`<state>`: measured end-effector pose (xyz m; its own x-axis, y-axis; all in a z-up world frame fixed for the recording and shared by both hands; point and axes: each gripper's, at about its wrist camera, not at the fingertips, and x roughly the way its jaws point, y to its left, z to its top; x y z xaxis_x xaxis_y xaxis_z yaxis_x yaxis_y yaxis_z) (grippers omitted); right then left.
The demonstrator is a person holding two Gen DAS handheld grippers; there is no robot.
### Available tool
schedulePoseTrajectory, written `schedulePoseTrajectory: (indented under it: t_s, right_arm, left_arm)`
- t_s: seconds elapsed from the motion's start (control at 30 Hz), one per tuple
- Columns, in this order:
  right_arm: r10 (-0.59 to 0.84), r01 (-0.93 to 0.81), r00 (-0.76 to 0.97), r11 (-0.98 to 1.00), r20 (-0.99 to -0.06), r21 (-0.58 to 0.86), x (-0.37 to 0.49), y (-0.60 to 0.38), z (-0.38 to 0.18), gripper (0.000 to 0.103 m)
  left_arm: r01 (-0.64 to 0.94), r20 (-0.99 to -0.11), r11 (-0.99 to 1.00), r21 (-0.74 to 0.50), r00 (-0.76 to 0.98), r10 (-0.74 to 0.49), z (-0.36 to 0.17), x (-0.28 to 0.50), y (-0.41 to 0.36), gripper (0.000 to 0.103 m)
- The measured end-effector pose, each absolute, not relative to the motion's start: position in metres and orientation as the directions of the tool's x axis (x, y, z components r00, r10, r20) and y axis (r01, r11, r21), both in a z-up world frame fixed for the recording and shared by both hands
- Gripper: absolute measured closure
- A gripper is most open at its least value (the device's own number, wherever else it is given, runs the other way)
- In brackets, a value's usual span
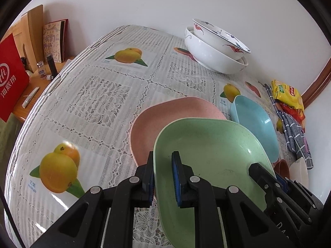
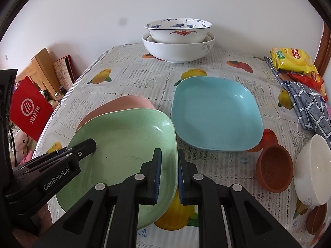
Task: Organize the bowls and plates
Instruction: 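Lift the green plate off the pink plate with both tools and carry it, then lower the green plate onto the tablecloth and open both tools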
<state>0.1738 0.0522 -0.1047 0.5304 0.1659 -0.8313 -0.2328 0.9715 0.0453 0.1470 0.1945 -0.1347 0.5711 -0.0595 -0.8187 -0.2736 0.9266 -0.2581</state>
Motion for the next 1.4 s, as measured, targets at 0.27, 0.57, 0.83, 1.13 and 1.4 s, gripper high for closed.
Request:
schedulePoseTrajectory:
  t_s: [0.27, 0.57, 0.83, 1.13, 1.4]
  right_arm:
    - [0.176, -0.257, 0.521, 0.965, -0.835, 0.043, 0.187, 0.060, -0.113, 0.087]
    - [0.177, -0.272, 0.528, 0.962, -0.830, 0.032, 0.207, 0.067, -0.117, 0.086]
    - [0.191, -0.313, 0.551, 0.950, -0.812, 0.011, 0.223, 0.079, -0.116, 0.088]
    - [0.229, -0.359, 0.553, 0.933, -0.801, 0.020, 0.225, 0.080, -0.116, 0.074]
    - [0.224, -0.326, 0.602, 0.945, -0.767, 0.020, 0.205, 0.061, -0.093, 0.051]
  left_arm:
    - [-0.293, -0.817, 0.925, -0.242, 0.576, -0.031, -0.134, 0.154, 0.200, 0.088]
    - [-0.312, -0.813, 0.925, -0.218, 0.583, 0.004, -0.135, 0.157, 0.202, 0.088]
    - [-0.334, -0.813, 0.917, -0.217, 0.583, 0.020, -0.134, 0.159, 0.209, 0.088]
    - [-0.342, -0.816, 0.910, -0.234, 0.578, 0.007, -0.133, 0.158, 0.209, 0.085]
    - [-0.352, -0.811, 0.907, -0.233, 0.585, 0.019, -0.125, 0.150, 0.205, 0.078]
